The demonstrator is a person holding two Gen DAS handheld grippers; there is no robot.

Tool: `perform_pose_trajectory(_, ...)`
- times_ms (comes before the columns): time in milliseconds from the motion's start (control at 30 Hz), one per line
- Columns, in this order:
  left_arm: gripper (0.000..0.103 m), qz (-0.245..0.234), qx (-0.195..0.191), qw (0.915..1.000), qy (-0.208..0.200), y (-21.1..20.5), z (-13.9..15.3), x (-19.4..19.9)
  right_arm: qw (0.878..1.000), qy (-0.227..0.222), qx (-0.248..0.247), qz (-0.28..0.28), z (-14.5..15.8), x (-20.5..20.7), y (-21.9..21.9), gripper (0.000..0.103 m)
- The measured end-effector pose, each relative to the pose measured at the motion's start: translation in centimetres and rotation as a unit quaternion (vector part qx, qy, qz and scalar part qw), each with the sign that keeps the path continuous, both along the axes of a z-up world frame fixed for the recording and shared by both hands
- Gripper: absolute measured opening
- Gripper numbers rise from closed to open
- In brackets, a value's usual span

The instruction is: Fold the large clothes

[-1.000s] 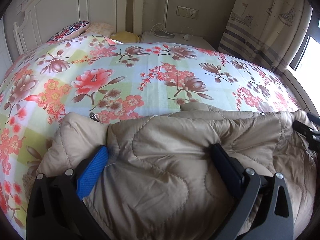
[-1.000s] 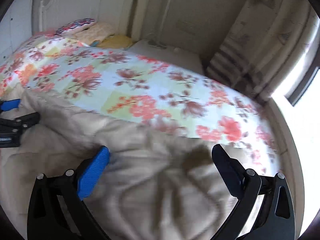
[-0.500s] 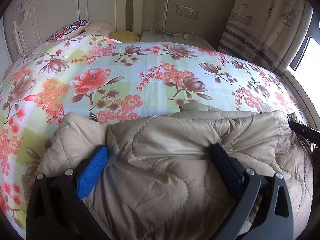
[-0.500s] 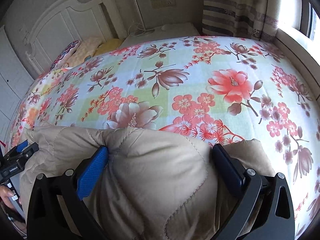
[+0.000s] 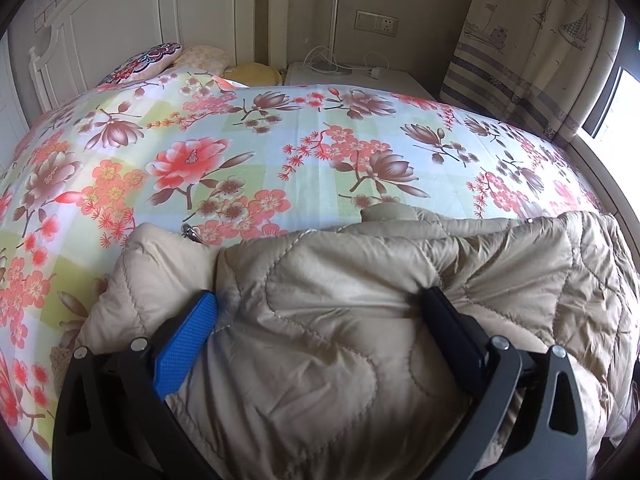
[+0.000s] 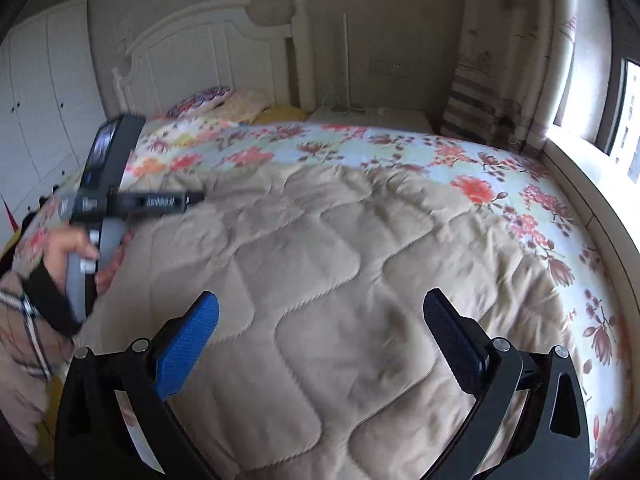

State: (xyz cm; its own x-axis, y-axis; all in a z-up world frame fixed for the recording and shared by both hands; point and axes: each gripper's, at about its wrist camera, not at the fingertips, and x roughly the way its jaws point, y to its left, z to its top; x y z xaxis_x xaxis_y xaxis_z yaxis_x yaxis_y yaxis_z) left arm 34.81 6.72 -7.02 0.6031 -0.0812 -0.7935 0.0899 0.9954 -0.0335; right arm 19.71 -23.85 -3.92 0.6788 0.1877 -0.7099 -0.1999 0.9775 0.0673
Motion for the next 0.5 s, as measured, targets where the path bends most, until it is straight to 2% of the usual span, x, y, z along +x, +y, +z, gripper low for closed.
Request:
perform_pose_trajectory(67,0.101,0.001,0.004,1.0000,-0.003,-0.1,0.1,-0.2,0.999,-0.006,0.020,-0.040,-0.7,-1.2,-0.3,0.098)
perform_pose_trajectory(133,0.101,0.001,-0.003,1.0000,0.000,0.1,0.0,0.0,0.994,0.018,0.065,-0.083,1.0,-2.7,-0.1,0.098)
perform_pose_trajectory(200,0.101,0.000,-0.007,1.0000,-0.001,0.2,0.0,0.0,0.992,0.011,0.111,-0.061,3.3,-3.9,1.2,0.098)
perform_pose_trajectory(300,0.101,0.000,-0.009,1.0000,-0.001,0.2,0.0,0.0,0.994,-0.057,0.087,-0.027,6.0,-5.0,4.0,0.098)
perform_pose_trajectory(400,0.101,-0.001,-0.008,1.0000,0.000,0.2,0.0,-0.1,0.993,-0.068,0.091,-0.023,5.3,-4.5,4.7,0.098)
perform_pose_trajectory(500,0.101,0.000,-0.008,1.0000,0.000,0.2,0.0,0.0,0.994,-0.048,0.099,-0.025,3.8,-4.1,4.6,0.098)
